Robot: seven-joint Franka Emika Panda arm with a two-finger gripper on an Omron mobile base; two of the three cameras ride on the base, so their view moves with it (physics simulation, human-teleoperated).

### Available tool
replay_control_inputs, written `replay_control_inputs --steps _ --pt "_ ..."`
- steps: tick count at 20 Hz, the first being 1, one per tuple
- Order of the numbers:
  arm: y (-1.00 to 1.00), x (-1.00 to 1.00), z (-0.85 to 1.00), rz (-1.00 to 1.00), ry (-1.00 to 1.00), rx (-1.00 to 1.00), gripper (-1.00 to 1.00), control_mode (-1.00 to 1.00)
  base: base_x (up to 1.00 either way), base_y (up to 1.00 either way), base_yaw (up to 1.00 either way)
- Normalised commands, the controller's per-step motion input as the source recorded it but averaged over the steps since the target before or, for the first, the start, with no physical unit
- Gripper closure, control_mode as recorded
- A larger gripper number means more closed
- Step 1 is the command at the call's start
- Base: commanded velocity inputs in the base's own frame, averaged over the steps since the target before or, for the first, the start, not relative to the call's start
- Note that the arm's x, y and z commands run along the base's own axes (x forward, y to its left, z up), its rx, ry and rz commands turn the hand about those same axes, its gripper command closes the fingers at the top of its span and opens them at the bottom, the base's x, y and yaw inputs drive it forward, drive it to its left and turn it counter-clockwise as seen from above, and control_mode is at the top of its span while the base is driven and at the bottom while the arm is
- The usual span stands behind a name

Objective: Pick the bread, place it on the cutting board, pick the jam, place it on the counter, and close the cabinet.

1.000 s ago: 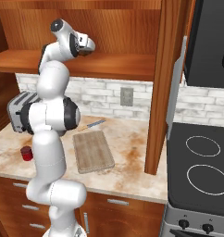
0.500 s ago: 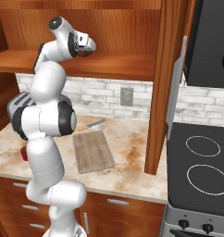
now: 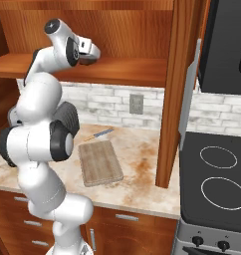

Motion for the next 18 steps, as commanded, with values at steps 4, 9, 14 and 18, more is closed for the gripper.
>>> replay_control_inputs --steps 4,9,14,18 --pt "0.00 -0.75 0.00 0.00 0.00 0.00 1.00 -1.00 0.00 0.00 0.00" --pt "-0.02 -0.76 0.00 0.00 0.00 0.00 1.00 -1.00 0.00 0.00 0.00" --pt "-0.04 -0.83 0.00 0.00 0.00 0.00 1.00 -1.00 0.00 0.00 0.00" --pt "-0.05 -0.87 -0.01 0.00 0.00 0.00 1.00 -1.00 0.00 0.00 0.00"
